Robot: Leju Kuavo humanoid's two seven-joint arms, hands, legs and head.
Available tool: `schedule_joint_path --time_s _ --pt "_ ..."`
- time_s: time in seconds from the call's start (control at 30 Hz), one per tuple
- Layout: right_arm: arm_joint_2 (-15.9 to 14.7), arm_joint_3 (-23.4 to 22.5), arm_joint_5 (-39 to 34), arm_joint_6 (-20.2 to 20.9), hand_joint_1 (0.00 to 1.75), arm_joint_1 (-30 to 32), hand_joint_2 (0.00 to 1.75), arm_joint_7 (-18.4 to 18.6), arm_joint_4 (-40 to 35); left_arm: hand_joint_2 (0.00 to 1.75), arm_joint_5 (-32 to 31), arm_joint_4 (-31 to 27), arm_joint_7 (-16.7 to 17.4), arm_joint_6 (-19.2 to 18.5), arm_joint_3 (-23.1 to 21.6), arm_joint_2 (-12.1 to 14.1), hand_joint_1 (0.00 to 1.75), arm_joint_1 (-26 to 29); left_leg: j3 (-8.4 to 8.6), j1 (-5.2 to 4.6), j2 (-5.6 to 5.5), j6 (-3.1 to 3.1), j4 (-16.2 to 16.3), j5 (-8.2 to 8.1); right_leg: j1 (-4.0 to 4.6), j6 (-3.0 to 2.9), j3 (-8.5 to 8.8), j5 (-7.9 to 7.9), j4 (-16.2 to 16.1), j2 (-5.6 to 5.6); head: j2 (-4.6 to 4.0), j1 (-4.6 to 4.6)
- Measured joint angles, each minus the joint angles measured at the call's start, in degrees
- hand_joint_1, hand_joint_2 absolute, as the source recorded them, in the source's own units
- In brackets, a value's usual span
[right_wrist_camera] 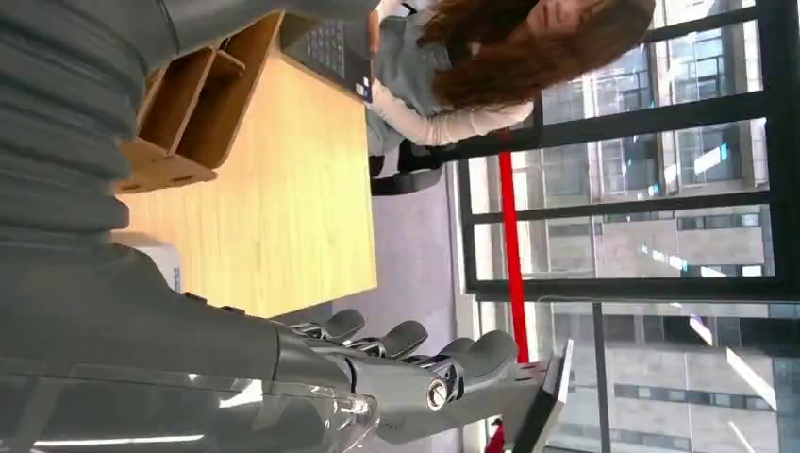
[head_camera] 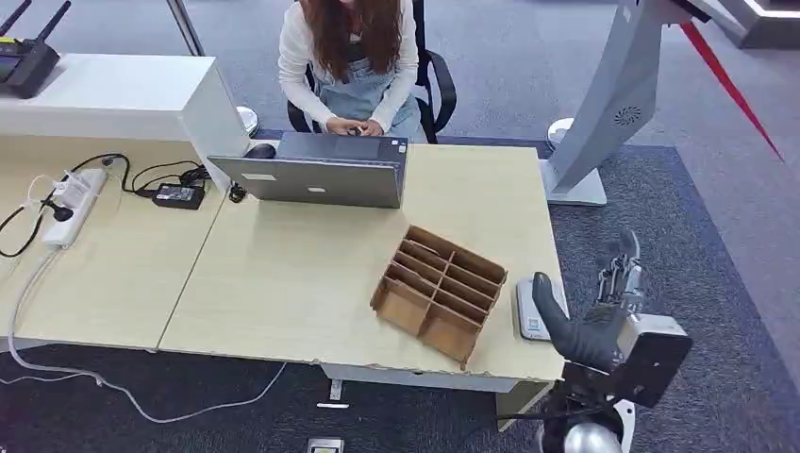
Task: Pass the card to the sensor for recognition and then transmit it.
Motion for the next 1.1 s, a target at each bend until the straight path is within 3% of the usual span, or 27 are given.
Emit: schedule_joint_path --time_s 0.5,0.53,0.57,0.67,1.1 --pt "0.07 -0.07 0.0 0.0 0.0 0.1 1.75 0.0 -0.02 0.0 0.0 0.0 0.0 0.0 0.02 0.0 0.0 0.0 -0.01 0.0 0.0 0.0 0.0 0.0 0.0 0.0 0.0 0.0 0.0 0.0 0.0 0.0" --pt "0.09 -0.07 1.0 0.59 0.0 0.08 1.75 1.17 0.0 0.0 -0.1 0.0 0.0 -0.02 0.02 0.0 0.0 0.0 -0.04 0.0 0.0 0.0 -0.01 0.0 0.0 0.0 0.02 0.0 0.0 0.0 0.0 0.0" --pt "0.07 0.15 4.52 2.79 0.0 -0.14 1.75 4.91 0.22 0.0 -0.68 0.0 0.0 -0.46 0.0 0.0 0.0 0.0 -0.08 0.0 0.0 0.0 -0.03 0.0 0.0 0.0 0.02 0.0 0.0 0.0 0.0 0.0" --pt "0.52 2.14 15.25 5.99 0.0 -2.23 1.75 21.11 4.74 0.0 -2.03 0.0 -0.11 -1.97 0.0 0.06 0.0 -0.36 -0.06 0.01 0.02 0.0 -0.03 0.01 0.02 -0.01 0.03 0.01 0.0 0.0 0.0 0.0" --pt "1.44 5.9 15.56 5.55 0.0 -4.11 1.75 20.63 13.71 0.0 -2.36 0.0 -0.2 -2.29 0.0 0.18 0.0 -0.51 -0.11 -0.01 -0.15 0.0 -0.02 0.04 0.0 0.0 0.0 -0.01 0.0 -0.17 0.0 0.0"
